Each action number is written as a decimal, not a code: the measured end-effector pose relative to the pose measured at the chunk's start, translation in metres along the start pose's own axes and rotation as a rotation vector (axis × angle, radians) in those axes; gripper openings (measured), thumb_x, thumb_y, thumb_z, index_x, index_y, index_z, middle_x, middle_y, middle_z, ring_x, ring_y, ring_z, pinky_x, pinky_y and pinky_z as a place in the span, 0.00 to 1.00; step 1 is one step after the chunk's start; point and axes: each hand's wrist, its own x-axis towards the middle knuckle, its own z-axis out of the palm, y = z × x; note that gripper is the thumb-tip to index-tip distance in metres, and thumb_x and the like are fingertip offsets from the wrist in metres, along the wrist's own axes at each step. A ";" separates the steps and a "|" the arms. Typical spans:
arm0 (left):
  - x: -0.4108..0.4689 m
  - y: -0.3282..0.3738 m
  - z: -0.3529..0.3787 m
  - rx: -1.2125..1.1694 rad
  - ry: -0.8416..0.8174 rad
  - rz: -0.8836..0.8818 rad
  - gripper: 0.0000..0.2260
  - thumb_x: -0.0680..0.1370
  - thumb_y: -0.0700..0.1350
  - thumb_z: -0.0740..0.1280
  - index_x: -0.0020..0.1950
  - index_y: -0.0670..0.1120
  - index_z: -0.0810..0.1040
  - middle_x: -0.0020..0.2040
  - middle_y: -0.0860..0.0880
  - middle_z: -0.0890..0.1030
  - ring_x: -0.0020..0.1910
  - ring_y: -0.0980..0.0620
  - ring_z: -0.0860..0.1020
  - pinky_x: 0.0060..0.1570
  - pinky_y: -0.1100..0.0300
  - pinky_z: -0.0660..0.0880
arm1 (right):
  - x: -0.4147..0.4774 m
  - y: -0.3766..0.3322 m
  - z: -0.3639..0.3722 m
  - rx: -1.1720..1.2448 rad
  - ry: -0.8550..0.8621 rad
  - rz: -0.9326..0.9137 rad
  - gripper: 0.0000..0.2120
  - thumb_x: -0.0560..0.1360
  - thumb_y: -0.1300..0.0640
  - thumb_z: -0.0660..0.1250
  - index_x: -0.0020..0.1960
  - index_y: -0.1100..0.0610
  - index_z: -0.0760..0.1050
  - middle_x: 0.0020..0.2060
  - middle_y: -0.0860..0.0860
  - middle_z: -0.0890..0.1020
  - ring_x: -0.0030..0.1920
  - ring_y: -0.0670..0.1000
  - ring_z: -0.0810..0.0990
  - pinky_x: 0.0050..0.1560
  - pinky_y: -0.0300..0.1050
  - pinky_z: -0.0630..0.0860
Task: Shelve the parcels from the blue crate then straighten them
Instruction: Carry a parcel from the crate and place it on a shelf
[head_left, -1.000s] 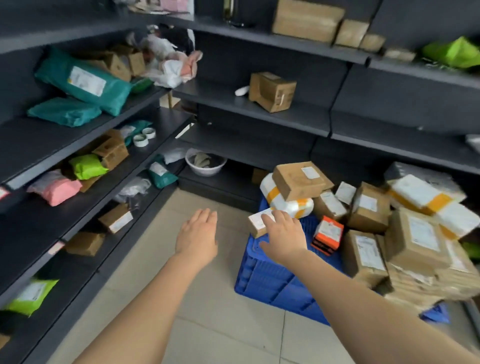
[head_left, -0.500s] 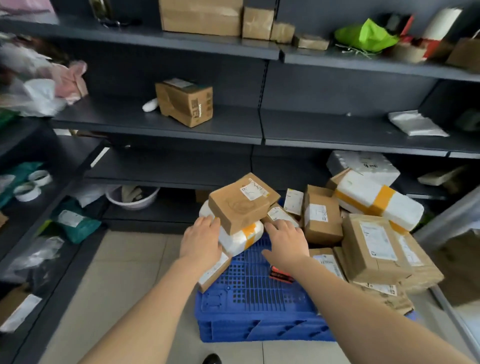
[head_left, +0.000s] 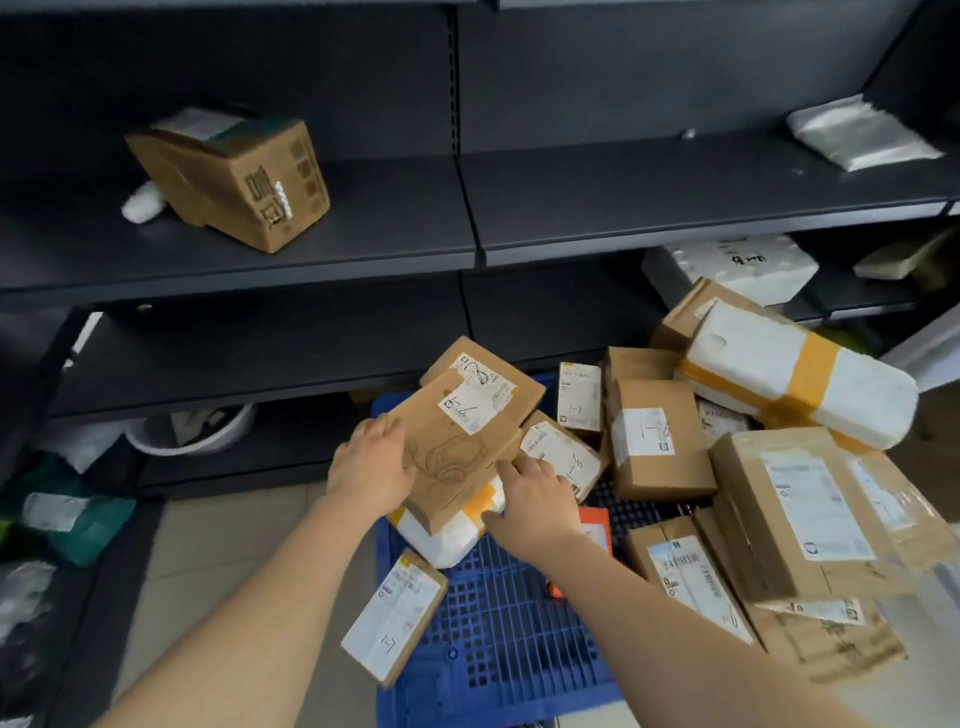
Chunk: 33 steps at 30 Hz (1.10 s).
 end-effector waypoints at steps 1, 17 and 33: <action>0.012 -0.002 0.002 -0.006 -0.014 -0.015 0.27 0.80 0.52 0.62 0.75 0.45 0.59 0.76 0.46 0.61 0.75 0.46 0.57 0.68 0.48 0.64 | 0.006 0.000 0.004 0.026 -0.017 0.014 0.29 0.77 0.42 0.63 0.73 0.53 0.61 0.71 0.54 0.66 0.72 0.57 0.62 0.70 0.55 0.63; 0.102 -0.041 0.046 -0.396 -0.215 -0.096 0.24 0.81 0.47 0.61 0.76 0.48 0.59 0.70 0.46 0.70 0.66 0.45 0.71 0.62 0.50 0.71 | 0.057 -0.047 0.065 0.785 -0.033 0.494 0.20 0.79 0.45 0.61 0.67 0.51 0.63 0.56 0.50 0.79 0.55 0.55 0.79 0.49 0.49 0.76; -0.020 -0.057 0.016 -1.008 0.280 -0.414 0.17 0.79 0.42 0.66 0.68 0.49 0.73 0.57 0.53 0.78 0.54 0.54 0.75 0.51 0.59 0.71 | 0.032 -0.074 -0.004 0.950 0.266 0.168 0.26 0.81 0.54 0.60 0.77 0.51 0.58 0.68 0.47 0.72 0.67 0.45 0.69 0.61 0.35 0.64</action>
